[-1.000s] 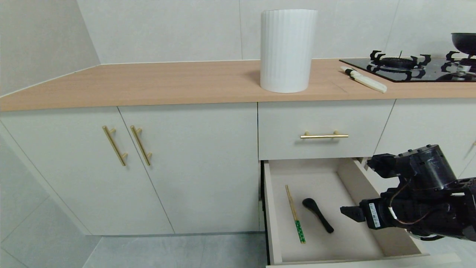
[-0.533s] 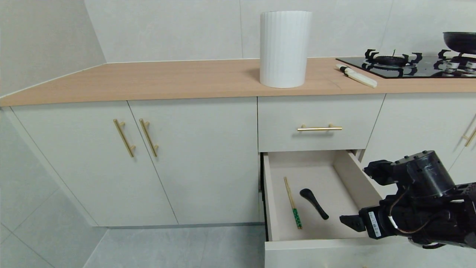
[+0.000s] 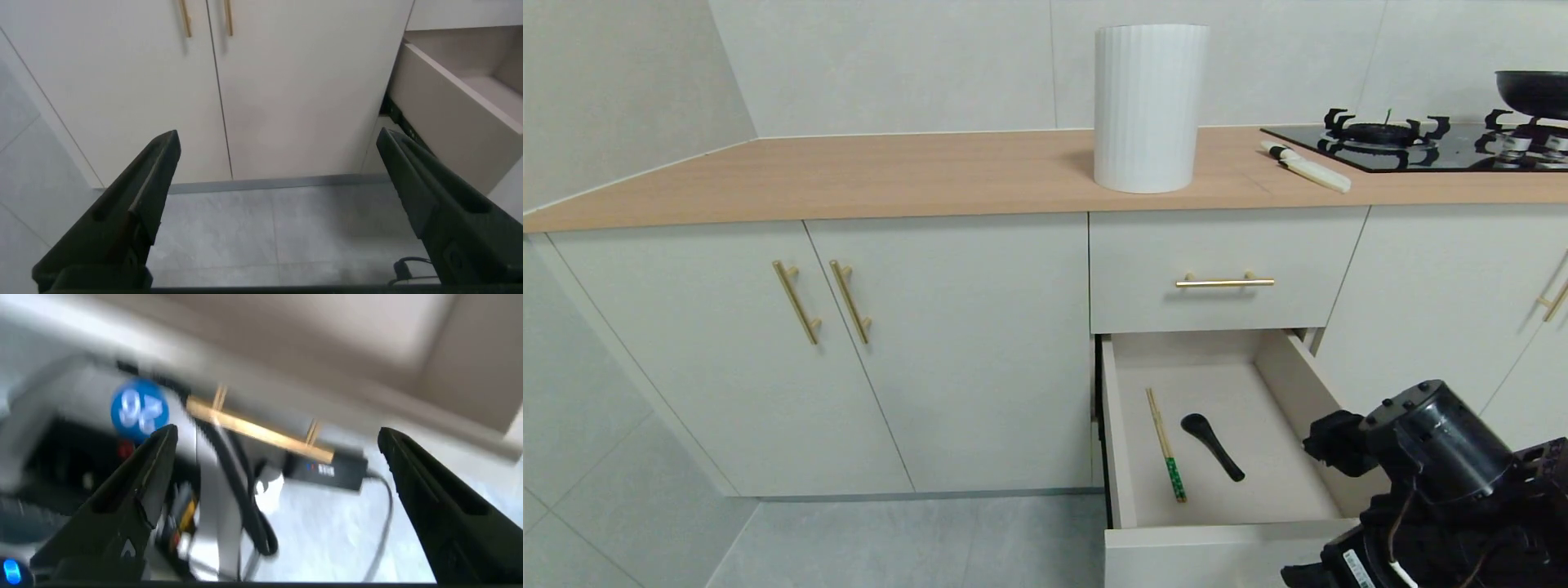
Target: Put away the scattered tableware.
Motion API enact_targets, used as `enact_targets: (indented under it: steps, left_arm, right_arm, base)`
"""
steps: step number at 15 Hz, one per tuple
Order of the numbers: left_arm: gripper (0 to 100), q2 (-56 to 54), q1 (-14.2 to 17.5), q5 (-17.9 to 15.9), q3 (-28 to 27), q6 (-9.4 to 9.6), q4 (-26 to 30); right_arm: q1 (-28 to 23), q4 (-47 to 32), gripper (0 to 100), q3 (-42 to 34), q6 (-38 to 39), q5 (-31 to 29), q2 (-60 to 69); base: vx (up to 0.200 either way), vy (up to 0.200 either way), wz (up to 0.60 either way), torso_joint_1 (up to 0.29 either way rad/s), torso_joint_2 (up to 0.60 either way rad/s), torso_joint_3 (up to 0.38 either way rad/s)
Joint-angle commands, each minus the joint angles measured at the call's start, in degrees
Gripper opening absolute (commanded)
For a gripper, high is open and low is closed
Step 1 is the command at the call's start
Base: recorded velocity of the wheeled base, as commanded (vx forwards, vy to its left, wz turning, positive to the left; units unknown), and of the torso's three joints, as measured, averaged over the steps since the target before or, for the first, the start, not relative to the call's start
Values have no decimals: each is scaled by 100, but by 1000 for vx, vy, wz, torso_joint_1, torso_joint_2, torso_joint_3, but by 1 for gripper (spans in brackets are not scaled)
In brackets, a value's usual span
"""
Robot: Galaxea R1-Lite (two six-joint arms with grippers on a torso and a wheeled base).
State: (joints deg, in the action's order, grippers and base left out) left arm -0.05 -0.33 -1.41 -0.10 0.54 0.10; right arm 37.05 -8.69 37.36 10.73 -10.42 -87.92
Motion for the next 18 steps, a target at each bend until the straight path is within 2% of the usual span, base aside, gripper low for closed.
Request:
enact_targets:
  steps: [1, 8, 14, 18]
  left_arm:
    - [100, 5, -2, 1, 1, -1, -1]
    - [100, 5, -2, 1, 1, -1, -1]
    - [100, 5, -2, 1, 1, -1, -1]
    - [100, 5, -2, 1, 1, -1, -1]
  right_arm:
    - [242, -150, 100, -1, -1, -4, -41]
    - [268, -238, 100, 96, 79, -12, -771]
    - [110, -221, 100, 368, 474, -65, -1061]
    - [-48, 166, 100, 421, 711, -83, -1272]
  base:
    - [0, 0, 0, 0, 0, 0]
    - [0, 0, 0, 0, 0, 0]
    - [0, 0, 0, 0, 0, 0]
    - [0, 0, 0, 0, 0, 0]
